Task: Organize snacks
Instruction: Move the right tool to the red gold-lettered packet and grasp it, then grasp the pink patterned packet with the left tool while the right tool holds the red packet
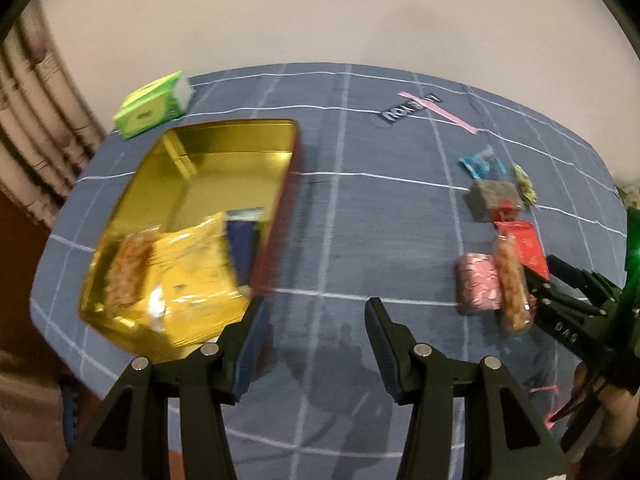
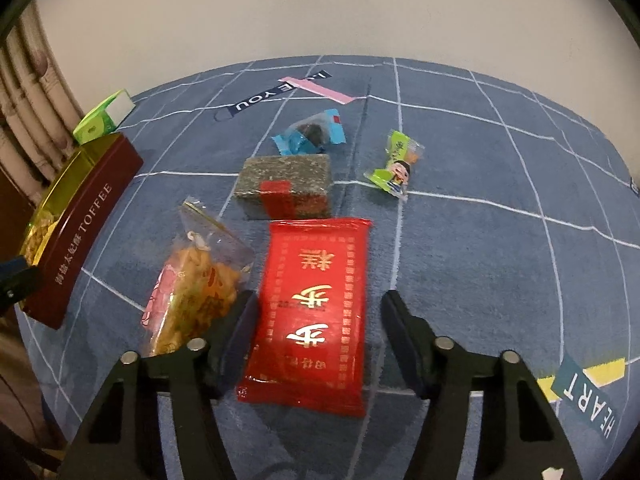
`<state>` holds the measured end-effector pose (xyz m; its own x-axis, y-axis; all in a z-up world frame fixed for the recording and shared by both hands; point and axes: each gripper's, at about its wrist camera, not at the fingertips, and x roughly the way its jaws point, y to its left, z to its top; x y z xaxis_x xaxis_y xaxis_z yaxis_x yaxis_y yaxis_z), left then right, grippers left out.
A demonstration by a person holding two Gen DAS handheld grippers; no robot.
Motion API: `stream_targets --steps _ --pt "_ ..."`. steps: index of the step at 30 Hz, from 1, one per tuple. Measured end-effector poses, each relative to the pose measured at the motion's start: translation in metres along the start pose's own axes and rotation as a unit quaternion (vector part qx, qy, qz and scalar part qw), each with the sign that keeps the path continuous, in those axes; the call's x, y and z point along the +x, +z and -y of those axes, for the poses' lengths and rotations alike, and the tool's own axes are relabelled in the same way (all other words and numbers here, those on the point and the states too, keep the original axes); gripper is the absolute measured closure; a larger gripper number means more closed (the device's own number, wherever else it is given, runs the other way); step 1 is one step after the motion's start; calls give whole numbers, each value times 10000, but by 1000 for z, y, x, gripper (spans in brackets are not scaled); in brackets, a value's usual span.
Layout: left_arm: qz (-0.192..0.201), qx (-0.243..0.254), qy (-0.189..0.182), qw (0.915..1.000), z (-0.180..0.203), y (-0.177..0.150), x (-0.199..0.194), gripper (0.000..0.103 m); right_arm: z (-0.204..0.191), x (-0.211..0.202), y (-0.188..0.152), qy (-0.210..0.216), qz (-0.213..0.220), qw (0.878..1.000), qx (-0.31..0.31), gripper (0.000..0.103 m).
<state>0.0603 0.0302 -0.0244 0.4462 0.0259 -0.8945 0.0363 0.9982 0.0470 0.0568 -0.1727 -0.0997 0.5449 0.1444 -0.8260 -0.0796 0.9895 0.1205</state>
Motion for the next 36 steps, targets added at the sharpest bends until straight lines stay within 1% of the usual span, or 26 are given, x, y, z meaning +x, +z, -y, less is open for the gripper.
stream_targets --steps 3,5,9,13,15,18,21,25,30,34,36 --pt "-138 140 -99 9998 16 3 11 52 -1 -1 -1 41 52 10000 -70 59" --pt "-198 193 -222 9994 25 4 16 52 1 -1 0 63 62 9999 -91 61" --pt "-267 434 -423 9978 43 3 22 52 12 -3 -1 31 139 9999 -10 62" --pt "-284 668 -461 9963 57 3 25 52 33 -4 2 -145 229 9995 147 62" --pt "-351 709 -563 9953 64 6 29 52 46 -5 2 -268 282 9989 243 62" --pt "-435 747 -675 9940 71 7 33 52 67 -7 3 -309 319 9980 457 62" --pt "-430 854 -840 9919 80 10 34 52 75 -8 3 -314 378 9977 466 62" --pt "-479 1041 -826 9900 98 12 40 52 69 -7 1 -418 462 9974 356 61" --pt "-539 1105 -896 9884 115 15 47 52 69 -8 -2 -410 587 9968 353 61" --pt "-508 1070 -750 9901 117 19 53 52 69 -9 -3 -413 625 9966 331 61" --pt "-575 961 -784 9906 114 18 57 52 69 -8 -3 -408 625 9966 336 61"
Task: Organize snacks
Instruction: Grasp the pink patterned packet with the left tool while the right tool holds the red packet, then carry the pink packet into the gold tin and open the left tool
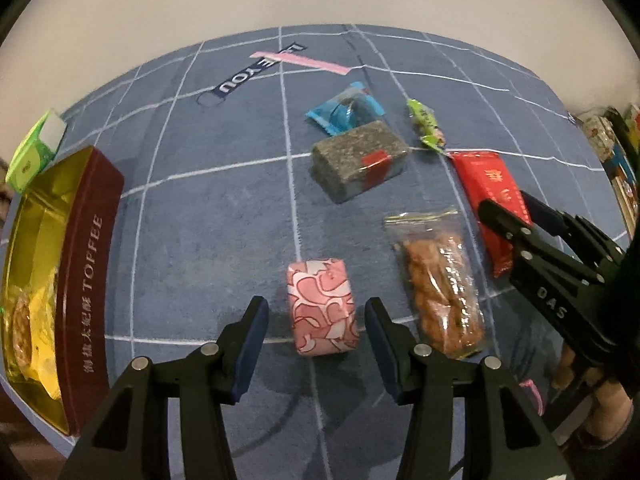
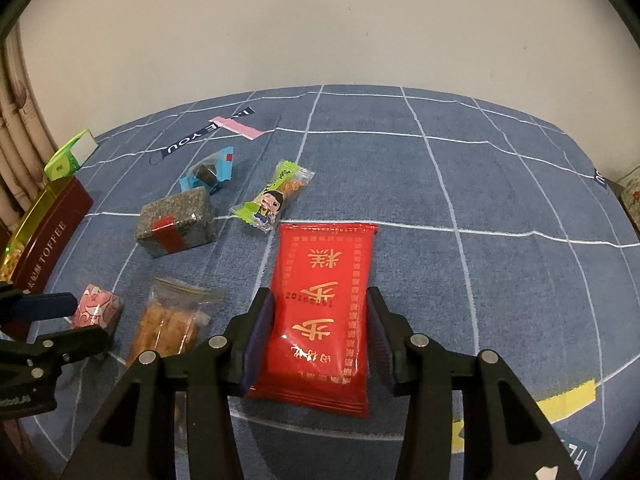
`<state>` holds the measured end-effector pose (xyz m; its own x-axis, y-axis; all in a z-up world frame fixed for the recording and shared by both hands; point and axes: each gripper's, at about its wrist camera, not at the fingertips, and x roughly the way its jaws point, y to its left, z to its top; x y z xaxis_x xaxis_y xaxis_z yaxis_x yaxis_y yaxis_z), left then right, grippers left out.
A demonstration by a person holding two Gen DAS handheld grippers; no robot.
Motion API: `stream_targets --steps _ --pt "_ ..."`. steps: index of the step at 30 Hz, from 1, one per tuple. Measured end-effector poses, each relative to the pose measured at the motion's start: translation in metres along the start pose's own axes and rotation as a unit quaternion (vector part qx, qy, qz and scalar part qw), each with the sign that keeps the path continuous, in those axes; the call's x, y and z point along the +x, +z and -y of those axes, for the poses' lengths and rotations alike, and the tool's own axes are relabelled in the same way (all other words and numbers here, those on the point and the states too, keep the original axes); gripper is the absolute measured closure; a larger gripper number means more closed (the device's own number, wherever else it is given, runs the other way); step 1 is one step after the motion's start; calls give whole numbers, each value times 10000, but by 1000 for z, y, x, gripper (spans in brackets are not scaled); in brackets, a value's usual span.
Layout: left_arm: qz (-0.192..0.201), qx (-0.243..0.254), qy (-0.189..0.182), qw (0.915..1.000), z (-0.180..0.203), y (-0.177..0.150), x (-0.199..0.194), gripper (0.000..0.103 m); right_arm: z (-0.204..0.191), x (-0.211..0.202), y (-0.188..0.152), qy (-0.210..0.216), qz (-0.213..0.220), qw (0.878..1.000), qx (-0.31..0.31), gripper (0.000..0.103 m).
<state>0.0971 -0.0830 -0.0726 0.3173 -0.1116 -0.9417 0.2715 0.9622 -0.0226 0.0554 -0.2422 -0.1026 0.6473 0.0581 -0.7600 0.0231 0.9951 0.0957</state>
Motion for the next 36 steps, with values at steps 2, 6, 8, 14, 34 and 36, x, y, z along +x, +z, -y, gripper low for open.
stream_targets --steps 2,6,8,14,34,36 --pt "-9 -74 -41 10000 -3 0 2 52 -1 0 0 0 0 10000 2 61" --pt "-38 -155 -59 9999 -6 -1 5 52 -1 0 0 -30 -3 10000 -6 60" --pt "-62 -213 -85 9997 -8 -1 7 57 -2 0 0 -33 0 10000 9 60" --pt "-52 -199 -145 9997 -8 -2 8 70 -4 1 0 -60 -14 10000 -45 57" --pt "248 -169 -151 9994 -19 -12 -24 71 -12 5 0 -277 -50 9993 -259 56" --pt "287 -174 -133 9993 -22 -12 -29 71 -13 6 0 -300 -52 9991 -279 56"
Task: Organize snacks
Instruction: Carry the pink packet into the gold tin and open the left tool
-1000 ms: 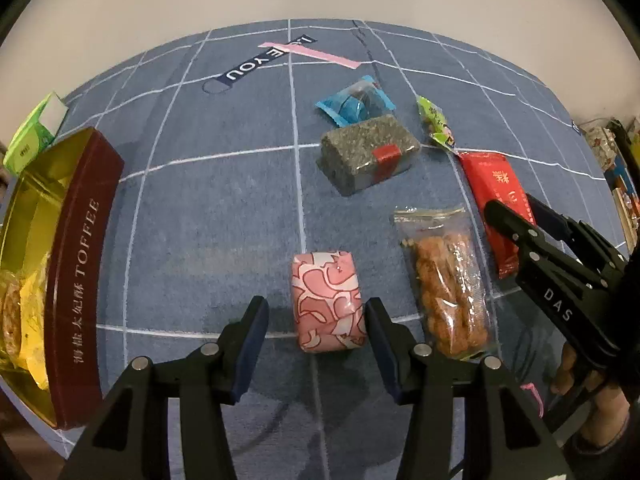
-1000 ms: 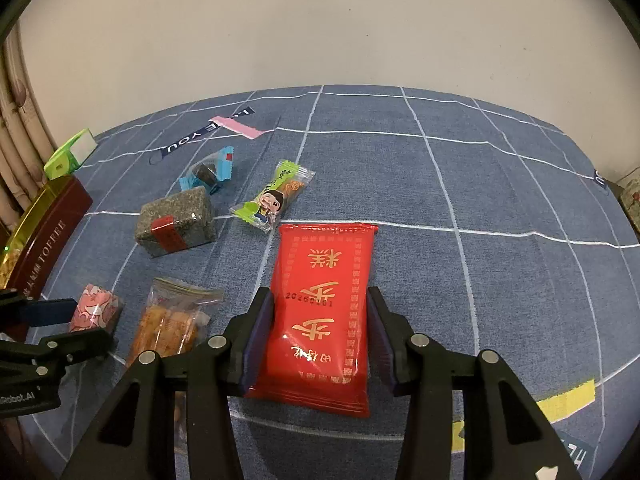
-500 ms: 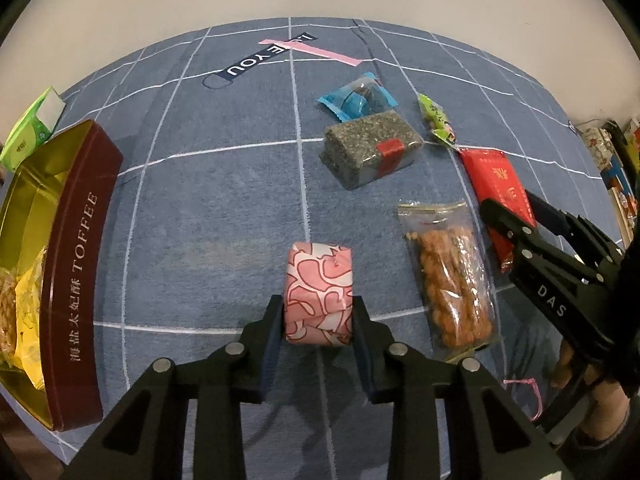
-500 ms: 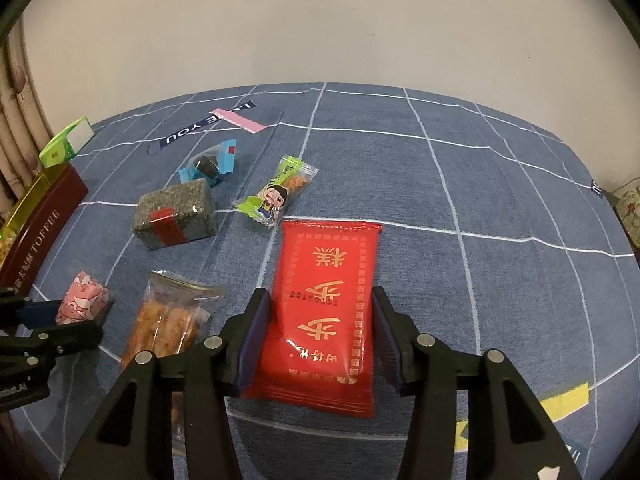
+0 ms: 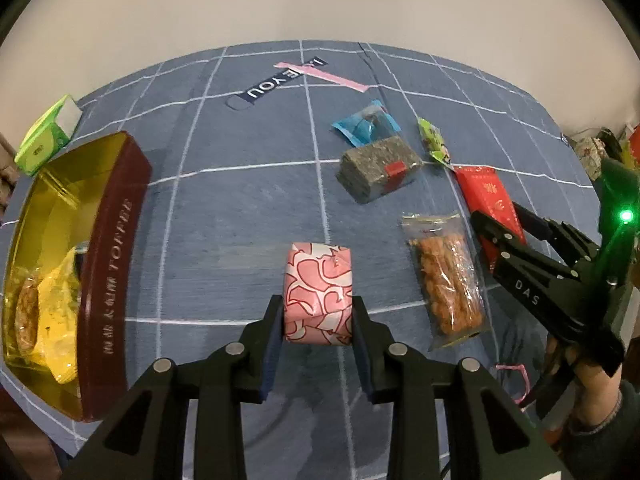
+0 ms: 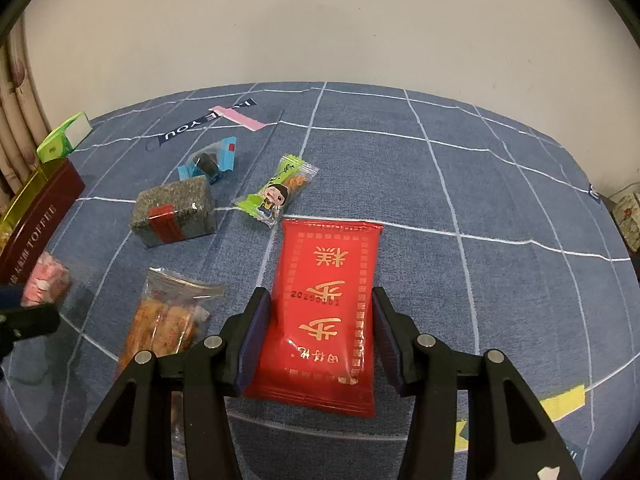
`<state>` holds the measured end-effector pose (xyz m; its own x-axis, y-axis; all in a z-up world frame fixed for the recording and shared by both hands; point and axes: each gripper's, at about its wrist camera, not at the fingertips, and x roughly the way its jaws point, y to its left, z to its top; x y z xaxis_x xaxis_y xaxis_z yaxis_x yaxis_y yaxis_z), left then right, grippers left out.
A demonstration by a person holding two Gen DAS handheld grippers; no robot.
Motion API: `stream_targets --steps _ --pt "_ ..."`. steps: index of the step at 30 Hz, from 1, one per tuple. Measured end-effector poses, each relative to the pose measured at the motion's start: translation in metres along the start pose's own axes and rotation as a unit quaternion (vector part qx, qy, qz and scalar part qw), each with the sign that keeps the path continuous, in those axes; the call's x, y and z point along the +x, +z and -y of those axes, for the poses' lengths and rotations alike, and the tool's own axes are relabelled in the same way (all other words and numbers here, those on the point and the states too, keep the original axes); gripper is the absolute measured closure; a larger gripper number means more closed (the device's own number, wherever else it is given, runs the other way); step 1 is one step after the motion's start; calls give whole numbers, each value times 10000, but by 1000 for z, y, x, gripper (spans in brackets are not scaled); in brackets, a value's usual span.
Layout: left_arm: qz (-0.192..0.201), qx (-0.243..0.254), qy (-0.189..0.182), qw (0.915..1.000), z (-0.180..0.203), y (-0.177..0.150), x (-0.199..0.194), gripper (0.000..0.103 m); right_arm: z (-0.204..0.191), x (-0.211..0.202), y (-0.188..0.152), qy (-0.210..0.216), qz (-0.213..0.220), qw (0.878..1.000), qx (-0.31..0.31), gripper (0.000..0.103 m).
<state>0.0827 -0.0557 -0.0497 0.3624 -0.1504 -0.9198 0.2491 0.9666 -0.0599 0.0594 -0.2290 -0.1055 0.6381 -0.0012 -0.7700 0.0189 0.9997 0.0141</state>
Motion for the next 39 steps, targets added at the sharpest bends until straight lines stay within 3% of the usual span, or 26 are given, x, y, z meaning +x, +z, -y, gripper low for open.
stream_targets --steps 11,22,30,39 --pt "254 -286 200 9991 -40 -1 -36 71 -1 0 0 -15 1 10000 -13 56" --pt "440 -727 695 9940 -120 -6 -72 71 -1 0 0 -21 1 10000 -18 56" --pt "288 -975 1085 9889 -174 -21 -75 71 -1 0 1 -25 0 10000 -21 56" --pt "-6 -1047 1254 9866 -202 -38 -60 71 -1 0 0 -32 1 10000 -28 56"
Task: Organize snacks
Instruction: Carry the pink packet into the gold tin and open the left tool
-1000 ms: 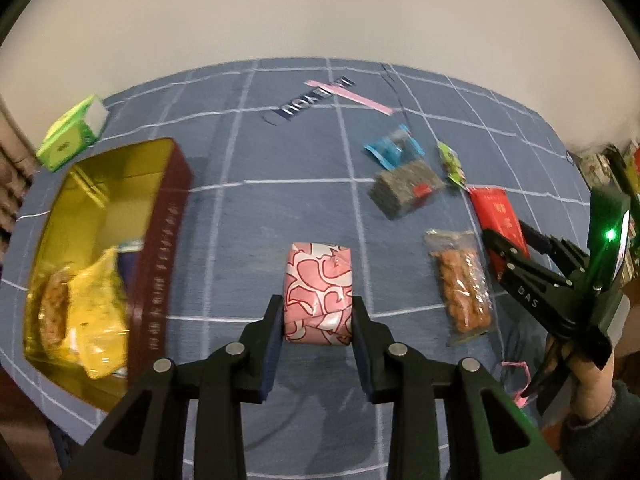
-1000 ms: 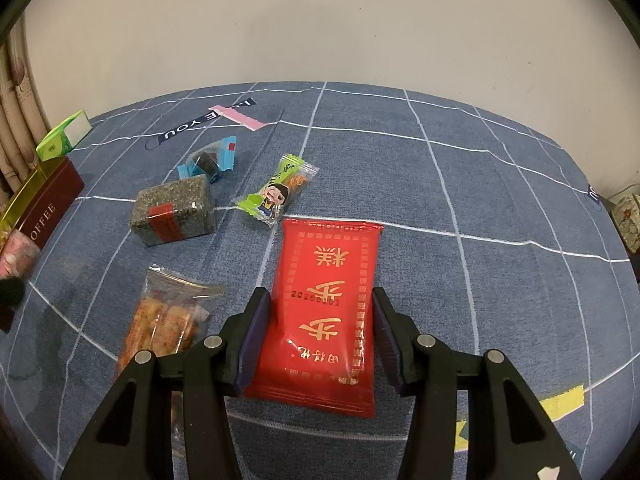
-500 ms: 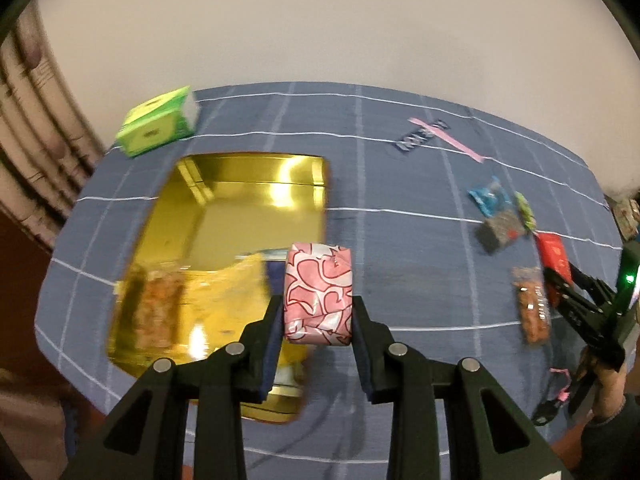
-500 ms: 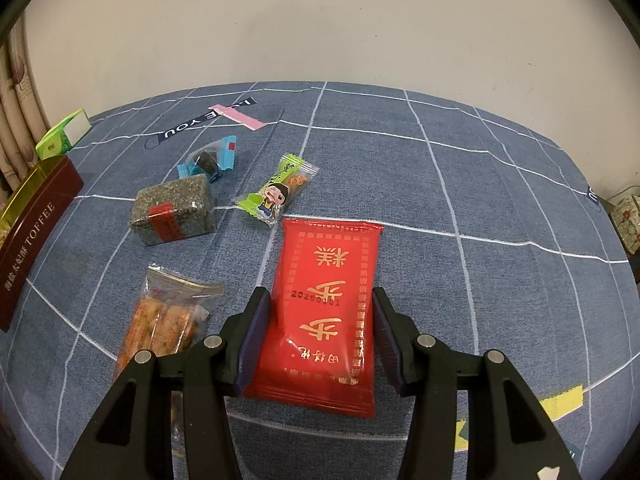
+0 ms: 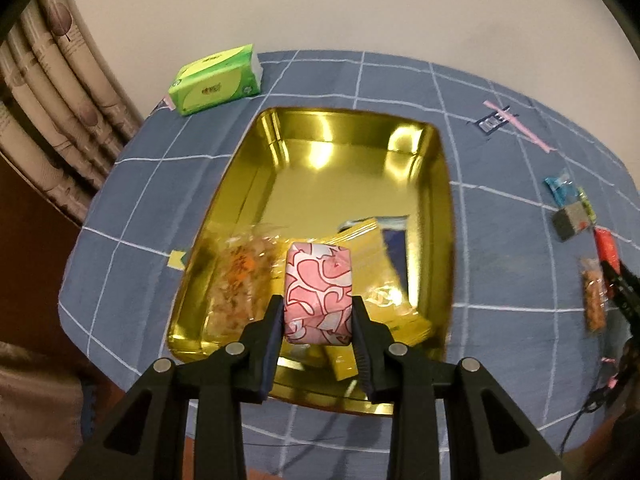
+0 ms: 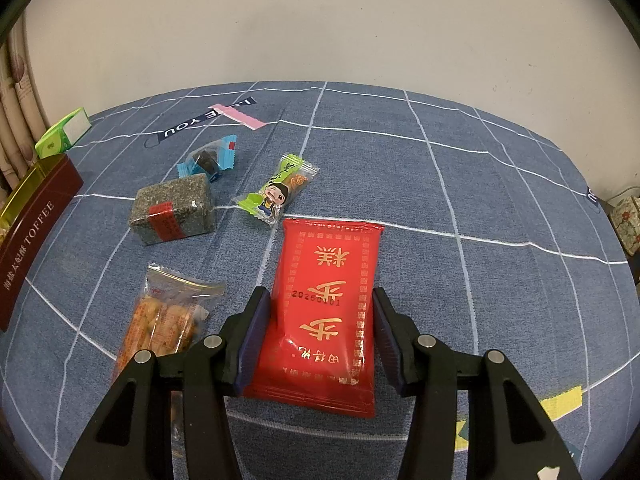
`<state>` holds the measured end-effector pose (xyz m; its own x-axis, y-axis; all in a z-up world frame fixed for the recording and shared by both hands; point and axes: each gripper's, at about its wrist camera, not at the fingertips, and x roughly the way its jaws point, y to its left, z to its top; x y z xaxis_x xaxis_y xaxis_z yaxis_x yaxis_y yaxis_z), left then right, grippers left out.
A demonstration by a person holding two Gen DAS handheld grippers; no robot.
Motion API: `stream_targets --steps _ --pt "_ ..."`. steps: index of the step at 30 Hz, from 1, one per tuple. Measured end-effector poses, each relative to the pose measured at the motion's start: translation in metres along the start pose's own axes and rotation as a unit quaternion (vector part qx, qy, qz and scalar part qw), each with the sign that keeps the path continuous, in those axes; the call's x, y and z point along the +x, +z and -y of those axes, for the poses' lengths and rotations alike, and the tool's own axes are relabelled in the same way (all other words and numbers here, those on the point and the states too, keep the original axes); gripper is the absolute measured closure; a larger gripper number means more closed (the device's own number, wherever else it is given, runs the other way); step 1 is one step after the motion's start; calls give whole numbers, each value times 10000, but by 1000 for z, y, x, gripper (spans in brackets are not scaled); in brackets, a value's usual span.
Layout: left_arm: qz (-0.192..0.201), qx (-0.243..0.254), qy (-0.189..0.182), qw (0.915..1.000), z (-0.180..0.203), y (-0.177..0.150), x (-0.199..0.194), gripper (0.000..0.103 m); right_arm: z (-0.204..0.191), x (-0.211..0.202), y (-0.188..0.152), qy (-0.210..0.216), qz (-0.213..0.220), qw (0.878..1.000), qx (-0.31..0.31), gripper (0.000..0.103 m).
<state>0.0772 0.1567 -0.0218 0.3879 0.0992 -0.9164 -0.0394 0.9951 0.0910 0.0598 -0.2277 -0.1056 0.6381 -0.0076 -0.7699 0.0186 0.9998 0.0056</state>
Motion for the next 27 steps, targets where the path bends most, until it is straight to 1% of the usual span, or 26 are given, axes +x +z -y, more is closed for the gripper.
stream_targets --steps 6,9,13,18,27 --pt "-92 101 144 9998 -2 -3 14 71 0 0 0 -2 0 10000 0 56" --pt "-136 121 149 9997 -4 -4 19 71 0 0 0 -3 0 10000 0 56" --pt "-103 159 168 9997 -5 -4 19 71 0 0 0 -6 0 10000 -6 56" --pt "-186 143 262 9994 -8 -8 26 71 0 0 0 -6 6 10000 -6 56" --pt "-113 60 153 9998 -14 -9 26 70 0 0 -1 -6 7 10000 -8 55"
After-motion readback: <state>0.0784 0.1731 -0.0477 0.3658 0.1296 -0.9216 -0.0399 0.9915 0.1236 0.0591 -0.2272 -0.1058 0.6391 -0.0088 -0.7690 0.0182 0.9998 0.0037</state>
